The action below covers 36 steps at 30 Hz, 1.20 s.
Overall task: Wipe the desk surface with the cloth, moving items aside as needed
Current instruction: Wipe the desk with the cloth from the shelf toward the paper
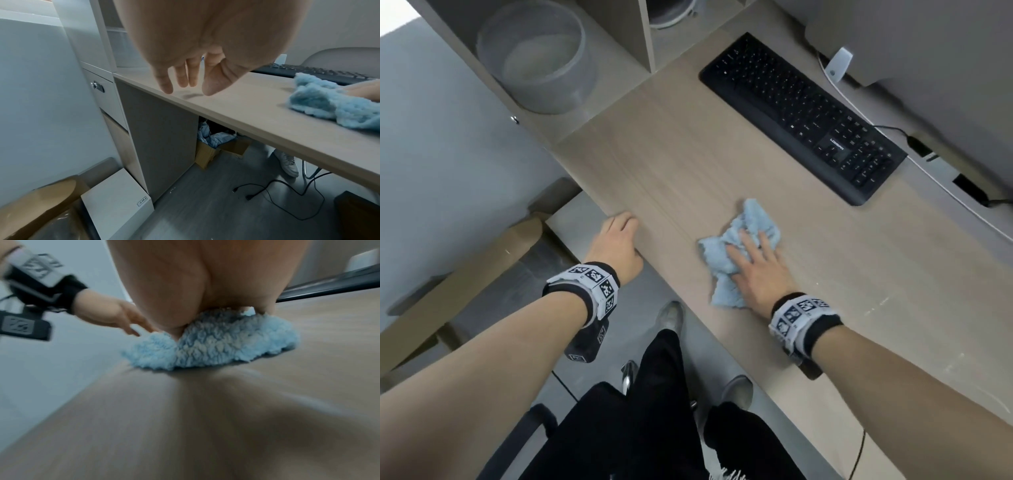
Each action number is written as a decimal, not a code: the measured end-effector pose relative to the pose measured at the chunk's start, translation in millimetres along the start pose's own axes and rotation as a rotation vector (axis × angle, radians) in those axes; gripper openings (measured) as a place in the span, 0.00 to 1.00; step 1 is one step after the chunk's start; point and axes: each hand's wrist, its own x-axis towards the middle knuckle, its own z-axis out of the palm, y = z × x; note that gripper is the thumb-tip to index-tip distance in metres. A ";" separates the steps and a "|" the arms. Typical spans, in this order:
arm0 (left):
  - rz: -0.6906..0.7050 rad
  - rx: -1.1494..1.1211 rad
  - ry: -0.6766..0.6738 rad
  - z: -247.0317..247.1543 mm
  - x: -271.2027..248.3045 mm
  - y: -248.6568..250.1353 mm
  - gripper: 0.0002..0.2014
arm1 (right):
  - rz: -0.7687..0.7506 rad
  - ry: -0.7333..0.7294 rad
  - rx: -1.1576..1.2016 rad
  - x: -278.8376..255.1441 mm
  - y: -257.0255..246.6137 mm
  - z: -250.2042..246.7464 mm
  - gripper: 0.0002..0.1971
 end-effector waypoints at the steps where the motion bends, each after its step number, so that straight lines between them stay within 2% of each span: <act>1: -0.003 -0.011 -0.012 3.9 -5.3 6.8 0.34 | 0.074 0.016 0.029 -10.1 15.5 0.8 0.29; 3: -0.011 -0.009 -0.040 10.3 -13.1 16.1 0.35 | 0.169 0.034 0.051 -20.8 31.9 4.2 0.30; 6: -0.031 0.027 -0.117 18.4 -22.6 26.0 0.35 | 0.152 0.004 0.051 -23.7 9.2 9.7 0.32; 10: -0.029 0.056 -0.139 16.3 -20.5 28.5 0.36 | -0.142 -0.057 -0.090 -27.2 -47.9 31.3 0.35; 13: -0.031 0.077 -0.154 17.2 -21.6 28.6 0.36 | -0.289 -0.063 -0.159 -35.8 -36.7 37.7 0.34; 15: -0.023 0.089 -0.150 17.5 -22.9 28.8 0.35 | -0.250 -0.052 -0.162 -41.6 -2.5 34.0 0.33; 18: -0.018 0.092 -0.155 17.0 -23.6 28.7 0.36 | 0.009 -0.003 -0.039 -49.8 45.7 21.1 0.30; 21: -0.017 0.106 -0.154 14.7 -23.0 27.1 0.36 | 0.144 0.012 0.012 -33.7 34.3 13.4 0.30; 23: -0.015 0.113 -0.163 12.9 -21.8 26.3 0.36 | 0.100 0.001 -0.023 -22.6 1.8 12.2 0.31; 26: -0.004 0.121 -0.156 11.0 -20.9 23.6 0.37 | -0.187 -0.058 -0.158 -29.5 -37.0 27.1 0.38; 29: 0.016 0.117 -0.158 11.2 -19.6 18.4 0.37 | -0.344 -0.104 -0.252 -44.8 -24.2 39.7 0.40; 31: 0.025 0.110 -0.150 10.6 -20.0 15.7 0.37 | -0.340 -0.065 -0.234 -45.5 -4.9 38.7 0.37; 36: 0.056 0.077 -0.136 10.7 -20.0 11.4 0.37 | -0.154 -0.068 -0.114 -13.0 1.7 14.3 0.30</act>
